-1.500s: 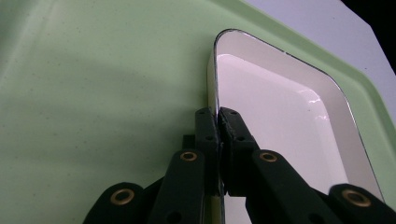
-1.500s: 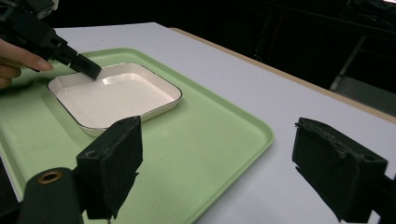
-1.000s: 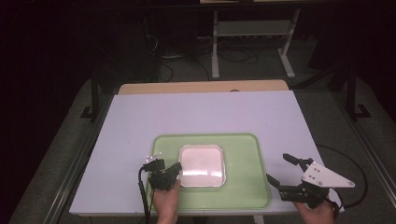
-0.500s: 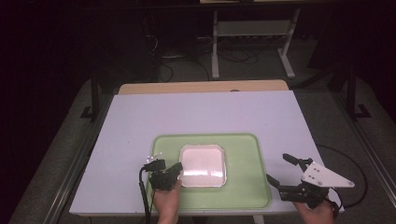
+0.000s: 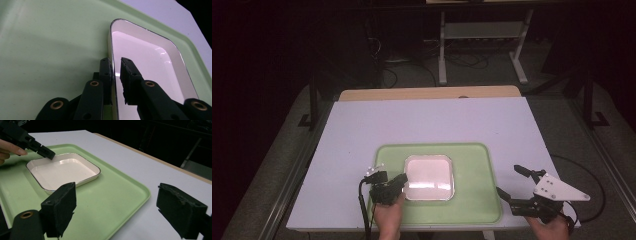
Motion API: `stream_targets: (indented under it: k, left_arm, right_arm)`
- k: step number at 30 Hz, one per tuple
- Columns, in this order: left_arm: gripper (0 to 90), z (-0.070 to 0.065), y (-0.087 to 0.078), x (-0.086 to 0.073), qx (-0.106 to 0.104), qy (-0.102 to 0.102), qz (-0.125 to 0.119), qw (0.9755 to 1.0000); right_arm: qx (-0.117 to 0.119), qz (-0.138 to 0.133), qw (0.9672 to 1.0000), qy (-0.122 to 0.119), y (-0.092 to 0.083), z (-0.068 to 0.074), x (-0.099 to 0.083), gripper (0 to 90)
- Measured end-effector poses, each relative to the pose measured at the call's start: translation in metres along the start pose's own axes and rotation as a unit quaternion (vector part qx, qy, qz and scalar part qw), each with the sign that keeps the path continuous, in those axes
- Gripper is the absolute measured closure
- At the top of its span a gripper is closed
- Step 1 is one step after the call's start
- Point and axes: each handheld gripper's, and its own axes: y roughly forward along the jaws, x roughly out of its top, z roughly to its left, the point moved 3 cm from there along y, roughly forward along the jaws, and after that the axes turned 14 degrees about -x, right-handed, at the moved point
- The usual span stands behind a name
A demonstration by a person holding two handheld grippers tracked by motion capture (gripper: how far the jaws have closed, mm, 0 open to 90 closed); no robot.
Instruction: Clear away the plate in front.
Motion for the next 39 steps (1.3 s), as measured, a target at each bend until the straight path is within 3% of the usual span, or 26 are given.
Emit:
stream_targets:
  k: [9, 16, 25, 39]
  left_arm:
    - [77.3, -0.003, -0.008, 0.008, -0.011, 0.023, -0.010, 0.9996]
    - [76.5, -0.005, -0.010, 0.011, -0.017, 0.030, -0.013, 0.9993]
    - [73.4, -0.009, -0.011, 0.012, -0.025, 0.047, -0.005, 0.9986]
    - [69.6, -0.013, -0.023, 0.020, -0.051, 0.098, 0.012, 0.9938]
  right_arm:
    - [0.002, 0.005, 1.0000, -0.002, 0.003, 0.001, 0.000, 15.3]
    - [0.001, 0.007, 1.0000, -0.001, 0.004, 0.000, -0.001, 15.3]
    - [-0.002, 0.009, 1.0000, -0.001, 0.002, 0.000, -0.002, 15.3]
    - [-0.004, 0.015, 0.9999, -0.003, 0.003, 0.002, -0.003, 15.3]
